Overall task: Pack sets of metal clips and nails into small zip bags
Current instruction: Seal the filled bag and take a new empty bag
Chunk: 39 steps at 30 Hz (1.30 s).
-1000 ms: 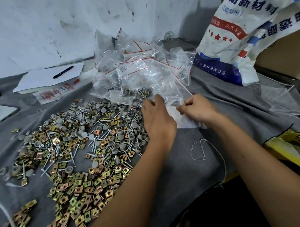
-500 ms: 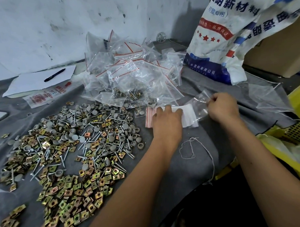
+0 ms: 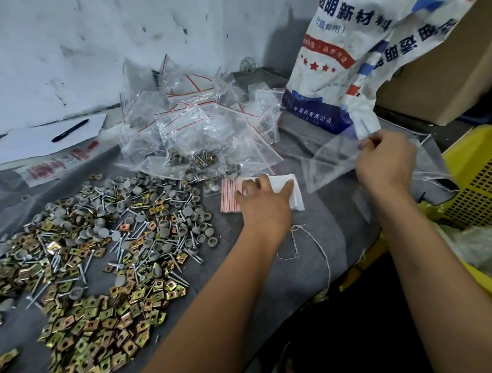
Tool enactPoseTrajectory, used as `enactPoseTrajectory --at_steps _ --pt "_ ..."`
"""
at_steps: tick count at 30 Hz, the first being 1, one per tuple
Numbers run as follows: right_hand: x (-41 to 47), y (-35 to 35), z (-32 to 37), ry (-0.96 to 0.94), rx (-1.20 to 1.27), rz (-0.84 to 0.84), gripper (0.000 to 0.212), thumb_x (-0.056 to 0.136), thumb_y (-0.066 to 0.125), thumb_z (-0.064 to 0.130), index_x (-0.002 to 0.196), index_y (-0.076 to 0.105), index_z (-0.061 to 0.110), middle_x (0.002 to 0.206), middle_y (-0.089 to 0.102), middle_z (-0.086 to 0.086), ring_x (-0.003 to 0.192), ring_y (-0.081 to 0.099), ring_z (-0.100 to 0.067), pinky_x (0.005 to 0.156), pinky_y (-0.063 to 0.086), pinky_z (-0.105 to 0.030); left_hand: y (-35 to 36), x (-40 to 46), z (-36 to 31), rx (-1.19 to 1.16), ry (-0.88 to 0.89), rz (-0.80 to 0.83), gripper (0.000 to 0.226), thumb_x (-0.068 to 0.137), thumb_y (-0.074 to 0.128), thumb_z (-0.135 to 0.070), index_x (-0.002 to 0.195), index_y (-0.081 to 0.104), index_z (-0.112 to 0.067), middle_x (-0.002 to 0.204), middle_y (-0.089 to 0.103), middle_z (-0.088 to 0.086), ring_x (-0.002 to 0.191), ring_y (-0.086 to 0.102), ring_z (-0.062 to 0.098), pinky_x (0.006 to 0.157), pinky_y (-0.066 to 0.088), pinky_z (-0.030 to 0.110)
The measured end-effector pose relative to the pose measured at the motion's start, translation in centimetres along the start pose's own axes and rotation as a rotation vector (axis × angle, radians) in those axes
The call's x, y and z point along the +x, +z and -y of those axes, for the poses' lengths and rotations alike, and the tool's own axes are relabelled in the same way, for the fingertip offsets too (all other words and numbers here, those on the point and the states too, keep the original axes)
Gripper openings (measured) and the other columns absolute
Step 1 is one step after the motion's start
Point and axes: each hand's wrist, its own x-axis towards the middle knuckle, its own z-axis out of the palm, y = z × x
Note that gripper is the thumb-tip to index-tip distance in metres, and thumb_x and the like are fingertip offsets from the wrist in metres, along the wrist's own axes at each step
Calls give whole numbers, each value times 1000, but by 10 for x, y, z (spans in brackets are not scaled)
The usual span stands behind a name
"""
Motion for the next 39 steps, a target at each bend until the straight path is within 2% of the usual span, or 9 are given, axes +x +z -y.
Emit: enactPoseTrajectory --at_steps 6,10,13,15,18,23,27,36,39 --pt "-17 -3 42 -216 149 54 20 98 63 26 99 79 14 88 75 -3 76 65 -17 71 44 -27 -9 -4 7 -185 -9 -36 66 97 56 -15 158 36 -29 152 33 22 139 34 46 115 34 59" --pt "-42 13 64 -114 451 233 13 93 74 29 83 80 23 74 74 11 62 62 3 62 46 -18 -20 -24 28 -1150 -171 -432 28 86 54 10 95 74 -8 103 72 17 97 68 39 81 59 48" --pt "-67 30 81 -78 608 350 16 87 81 26 72 78 27 71 76 7 63 65 -1 63 54 -30 -30 -40 62 -1834 -411 -489 19 102 55 -12 105 74 -7 99 77 15 87 76 33 73 63 38" --pt "-88 44 95 -102 660 428 15 83 84 27 70 79 25 73 77 4 64 66 -3 69 58 -38 -33 -56 95 -2083 -451 -437 48 109 41 -43 121 67 -4 96 79 15 84 78 31 76 63 41" --pt "-121 69 120 -172 719 539 20 81 87 28 63 78 27 63 73 8 55 61 -2 61 52 -31 -30 -87 139 -1931 -348 -474 72 95 49 -69 131 56 -7 95 79 11 87 78 33 79 64 48" --pt "-170 111 164 -289 713 821 28 90 77 37 70 77 17 62 70 6 56 63 -8 59 49 -24 -15 -136 205 -1440 -507 -816 29 89 79 -6 109 59 -13 83 75 8 73 76 24 67 66 49" --pt "-196 131 191 -460 505 1189 18 95 72 32 79 76 25 68 74 9 59 68 -5 54 50 -21 5 -161 269 -1184 -700 -822 32 87 79 -6 113 61 -14 89 74 9 80 75 29 70 63 55" --pt "-239 162 206 -725 535 943 18 86 80 38 70 75 31 68 72 13 56 64 -6 53 48 -21 32 -169 276 -438 -807 -1094 58 82 84 -33 124 53 -8 122 59 12 113 52 29 101 41 36" --pt "-239 165 202 -785 608 925 22 88 79 32 67 72 32 64 69 14 55 61 -5 50 45 -18 27 -159 256 -734 -535 -1088 24 93 76 -31 103 61 -15 97 66 -2 88 62 13 78 51 23"
